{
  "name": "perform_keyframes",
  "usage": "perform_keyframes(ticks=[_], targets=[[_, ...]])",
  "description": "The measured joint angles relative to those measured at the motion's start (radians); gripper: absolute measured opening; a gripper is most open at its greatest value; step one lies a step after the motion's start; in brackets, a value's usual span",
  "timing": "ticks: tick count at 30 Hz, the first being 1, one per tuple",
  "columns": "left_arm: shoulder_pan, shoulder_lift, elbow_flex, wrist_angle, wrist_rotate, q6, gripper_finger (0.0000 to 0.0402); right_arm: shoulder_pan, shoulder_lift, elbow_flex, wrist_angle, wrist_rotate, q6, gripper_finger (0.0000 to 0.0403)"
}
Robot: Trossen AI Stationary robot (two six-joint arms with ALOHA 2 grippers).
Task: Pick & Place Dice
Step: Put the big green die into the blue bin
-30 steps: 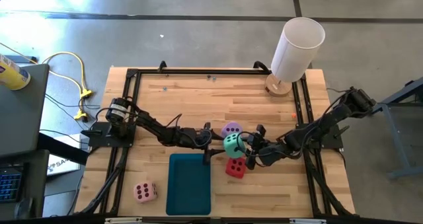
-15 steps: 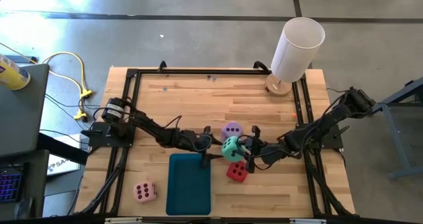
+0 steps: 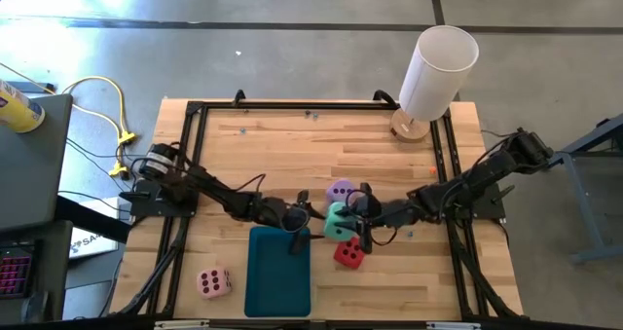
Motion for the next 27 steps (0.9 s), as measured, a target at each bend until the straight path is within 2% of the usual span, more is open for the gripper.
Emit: perform_keyframes(ticks=[10,17,25,27], targets=[[-0.052,-0.065,0.0,-0.035,-0.014,0.03,0.0246,-0.013,0.001,0.03,0.082,-0.071,-0.068,0.0102],[-0.108,-0.1,0.0,-0.037,-0.037,0.097,0.0246,-0.015,0.112,0.207,0.024,-0.136,-0.128,0.0068],[-0.241,-0.163,0.0,-0.164,-0.218,0.245,0.0246,-0.035,0.315,0.458,-0.089,-0.284,-0.199,0.0006],[-0.286,-0.184,0.002,-0.157,-0.27,0.286,0.0246,-0.047,0.348,0.502,-0.081,-0.316,-0.226,0.0003]])
